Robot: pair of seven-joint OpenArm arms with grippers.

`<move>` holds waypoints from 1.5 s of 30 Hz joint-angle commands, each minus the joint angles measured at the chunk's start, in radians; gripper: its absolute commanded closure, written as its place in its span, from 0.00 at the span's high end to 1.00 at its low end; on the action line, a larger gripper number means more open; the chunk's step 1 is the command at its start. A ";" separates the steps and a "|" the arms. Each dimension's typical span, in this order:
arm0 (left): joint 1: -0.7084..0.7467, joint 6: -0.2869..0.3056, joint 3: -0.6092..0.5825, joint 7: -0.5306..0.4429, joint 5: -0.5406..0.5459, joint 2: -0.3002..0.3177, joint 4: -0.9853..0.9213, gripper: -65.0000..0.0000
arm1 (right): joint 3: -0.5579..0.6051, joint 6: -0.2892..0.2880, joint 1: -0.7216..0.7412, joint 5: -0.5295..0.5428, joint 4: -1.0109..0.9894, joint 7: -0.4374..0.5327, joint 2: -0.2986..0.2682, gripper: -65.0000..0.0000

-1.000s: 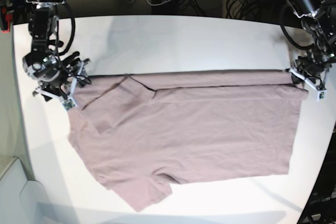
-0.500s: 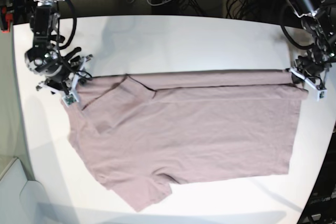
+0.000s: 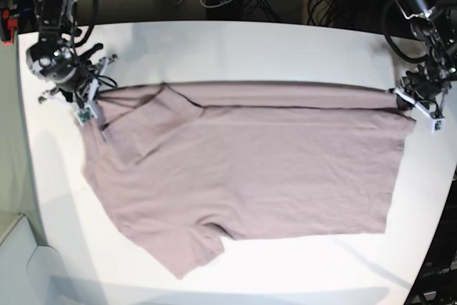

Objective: Layout the t-shirt on the table in an organized manner, then fold the t-shirt properly
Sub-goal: 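Pull the folded shirt with both grippers away from the hem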

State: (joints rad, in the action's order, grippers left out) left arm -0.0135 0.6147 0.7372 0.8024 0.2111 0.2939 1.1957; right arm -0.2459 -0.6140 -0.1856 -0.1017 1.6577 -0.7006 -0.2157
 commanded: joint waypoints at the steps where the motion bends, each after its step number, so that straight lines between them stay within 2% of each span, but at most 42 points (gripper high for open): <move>1: 0.013 0.000 0.002 0.022 -0.023 0.015 0.008 0.01 | -0.011 -0.001 -0.013 -0.003 0.035 0.014 -0.015 0.00; 8: 0.085 0.000 0.002 0.022 -0.020 0.015 0.017 0.01 | -0.019 -0.001 -0.137 -0.003 0.134 0.014 -0.009 0.00; 14: 0.186 0.001 0.002 0.027 -0.020 0.008 0.151 0.01 | -0.039 -0.001 -0.229 -0.003 0.210 0.014 0.011 0.00; 17: 0.228 0.001 0.002 0.071 -0.020 0.006 0.224 0.01 | -0.042 -0.001 -0.268 -0.003 0.246 0.014 0.011 0.00; 24: 0.261 0.001 0.002 0.090 -0.020 0.006 0.295 0.00 | -0.040 -0.001 -0.289 -0.003 0.275 0.014 0.009 0.00; 28: 0.235 0.001 0.002 0.127 -0.020 0.015 0.318 0.00 | -0.039 -0.001 -0.275 -0.008 0.298 0.012 0.000 0.00; 30: 0.194 0.001 0.000 0.168 -0.029 0.017 0.332 0.00 | -0.030 -0.001 -0.251 -0.008 0.316 0.003 -0.024 0.00; 35: 0.099 0.001 -0.005 0.274 -0.029 0.066 0.341 0.00 | -0.010 -0.001 -0.173 -0.010 0.318 0.000 -0.089 0.00; 39: 0.031 0.001 -0.005 0.317 -0.029 0.098 0.336 0.00 | 0.012 -0.002 -0.074 -0.010 0.316 -0.075 -0.141 0.00; 41: -0.001 0.001 -0.006 0.338 -0.029 0.104 0.338 0.00 | 0.030 -0.048 -0.022 -0.010 0.316 -0.130 -0.173 0.00; 42: -0.012 0.001 -0.006 0.349 -0.029 0.104 0.341 0.00 | 0.032 -0.080 -0.001 -0.010 0.318 -0.153 -0.176 0.00; 45: -0.027 0.001 -0.006 0.380 -0.029 0.104 0.342 0.00 | 0.013 -0.084 0.033 -0.011 0.327 -0.218 -0.173 0.00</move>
State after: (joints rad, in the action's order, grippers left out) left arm -0.0322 0.6292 0.7223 1.1748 0.2214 0.3676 1.5211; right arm -0.2108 -0.7177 -0.1593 -0.0696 1.9697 -0.8852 -0.3691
